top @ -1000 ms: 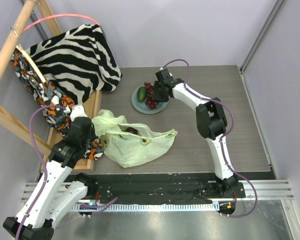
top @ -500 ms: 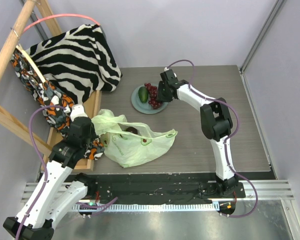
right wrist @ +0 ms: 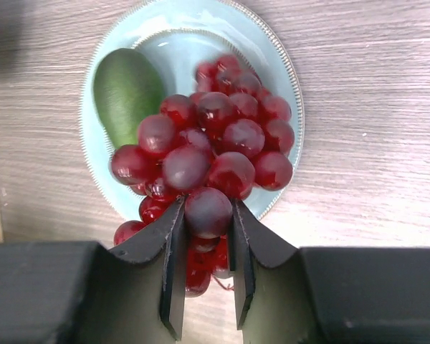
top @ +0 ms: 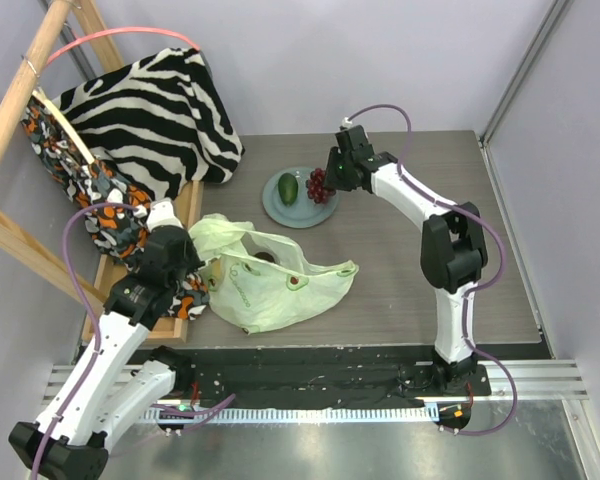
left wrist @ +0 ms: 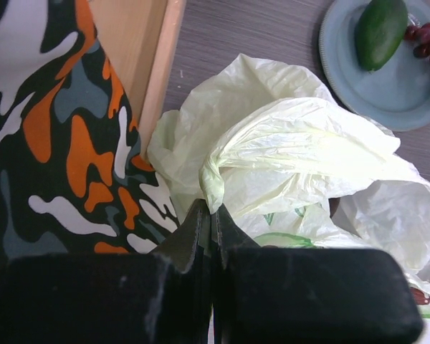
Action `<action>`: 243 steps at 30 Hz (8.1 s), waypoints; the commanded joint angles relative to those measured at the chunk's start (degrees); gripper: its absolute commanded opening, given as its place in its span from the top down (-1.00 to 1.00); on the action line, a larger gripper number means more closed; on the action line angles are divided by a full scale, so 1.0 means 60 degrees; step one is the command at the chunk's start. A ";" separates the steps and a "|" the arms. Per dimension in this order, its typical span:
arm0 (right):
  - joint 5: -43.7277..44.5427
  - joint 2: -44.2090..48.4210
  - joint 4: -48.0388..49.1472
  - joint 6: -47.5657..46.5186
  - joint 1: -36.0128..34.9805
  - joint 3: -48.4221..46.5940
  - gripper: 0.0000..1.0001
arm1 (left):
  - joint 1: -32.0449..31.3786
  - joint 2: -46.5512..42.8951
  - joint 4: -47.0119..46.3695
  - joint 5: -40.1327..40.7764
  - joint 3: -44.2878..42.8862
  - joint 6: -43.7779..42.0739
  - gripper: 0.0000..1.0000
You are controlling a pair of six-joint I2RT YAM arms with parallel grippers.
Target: Place the fruits into the plastic bag
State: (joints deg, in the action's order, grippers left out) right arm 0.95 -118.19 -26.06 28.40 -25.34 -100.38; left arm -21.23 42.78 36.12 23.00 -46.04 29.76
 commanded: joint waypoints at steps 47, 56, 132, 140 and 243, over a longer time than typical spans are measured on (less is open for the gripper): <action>-0.8611 0.5754 0.2733 0.0847 -0.1504 0.3722 0.98 | 0.0053 0.0135 -0.1171 -0.0875 -0.0237 0.0460 0.99; -0.8610 0.4861 0.3142 0.0613 -0.1475 0.3913 0.98 | 0.0053 -0.0158 -0.0937 -0.0700 -0.0163 0.0475 0.99; -0.2005 0.1081 0.1722 0.1667 -0.2763 0.0925 0.98 | 0.0053 -0.0465 -0.0835 -0.0773 -0.0076 0.0811 0.99; -0.0395 0.0949 0.1810 0.1654 -0.3510 0.0338 0.98 | 0.0053 -0.0597 -0.0805 -0.0816 -0.0061 0.0929 0.99; 0.1146 -0.3416 -0.0886 -0.1731 -0.1607 -0.5008 -0.52 | 0.0053 -0.1008 -0.0556 -0.0026 0.0144 0.0709 0.99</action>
State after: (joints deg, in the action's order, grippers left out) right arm 9.06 -137.82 -32.25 19.29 -35.51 -126.19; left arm -21.23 37.69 33.01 20.64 -45.06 32.58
